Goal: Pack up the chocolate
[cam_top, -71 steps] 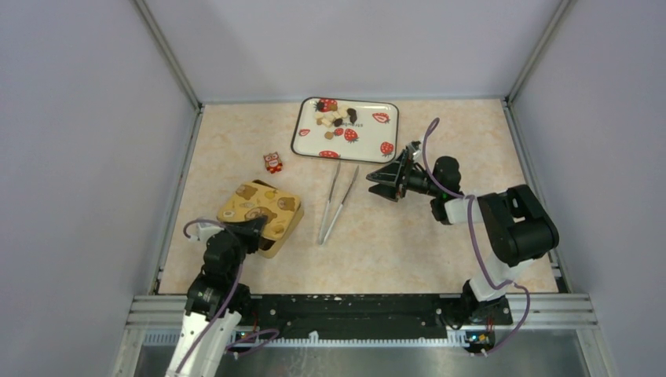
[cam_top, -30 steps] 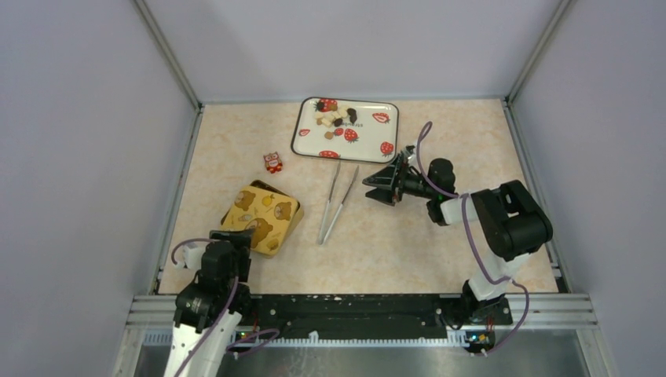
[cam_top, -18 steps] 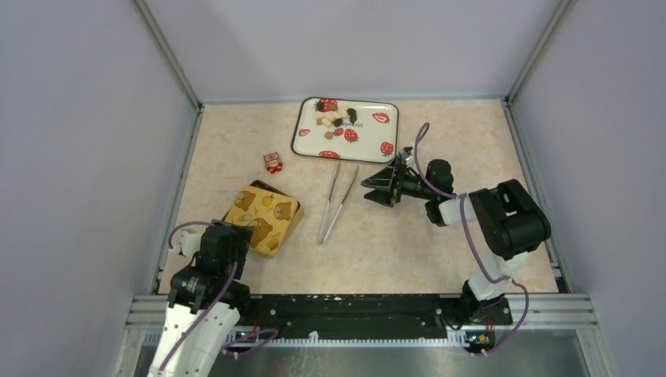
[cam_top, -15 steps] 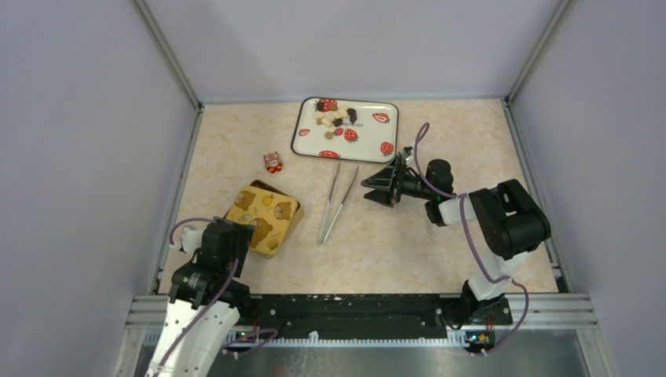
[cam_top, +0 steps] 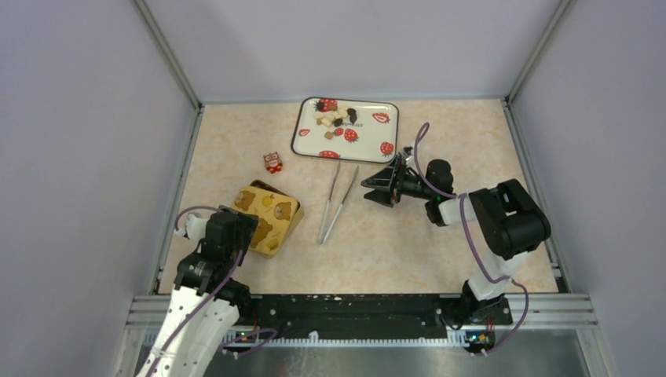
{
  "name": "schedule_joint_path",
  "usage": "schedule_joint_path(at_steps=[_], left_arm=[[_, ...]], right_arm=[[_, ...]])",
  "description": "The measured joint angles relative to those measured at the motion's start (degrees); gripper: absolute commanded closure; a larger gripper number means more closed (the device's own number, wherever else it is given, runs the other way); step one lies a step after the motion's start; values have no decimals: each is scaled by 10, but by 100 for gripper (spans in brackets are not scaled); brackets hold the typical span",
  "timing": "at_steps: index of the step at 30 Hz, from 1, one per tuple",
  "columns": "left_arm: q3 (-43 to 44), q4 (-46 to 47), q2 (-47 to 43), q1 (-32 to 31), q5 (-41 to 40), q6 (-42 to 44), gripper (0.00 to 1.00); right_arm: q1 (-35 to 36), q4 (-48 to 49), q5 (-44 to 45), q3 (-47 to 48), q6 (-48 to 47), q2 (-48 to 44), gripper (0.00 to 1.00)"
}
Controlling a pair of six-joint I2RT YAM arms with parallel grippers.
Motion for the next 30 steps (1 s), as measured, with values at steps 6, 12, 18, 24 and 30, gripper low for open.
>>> schedule_joint_path(at_steps=[6,12,18,24,30], left_arm=[[0,23,23,0,0,15,1],[0,19,27,0,-6,22,1],[0,3,14,0,-17,29,1],[0,0,5,0,-19,28,1],[0,4,40,0,-16,28,1]], right_arm=[[0,0,0,0,0,1,17],[0,0,0,0,0,1,18],[0,0,2,0,0,1,18],[3,10,2,0,8,11,18],[3,12,2,0,10,12,18]])
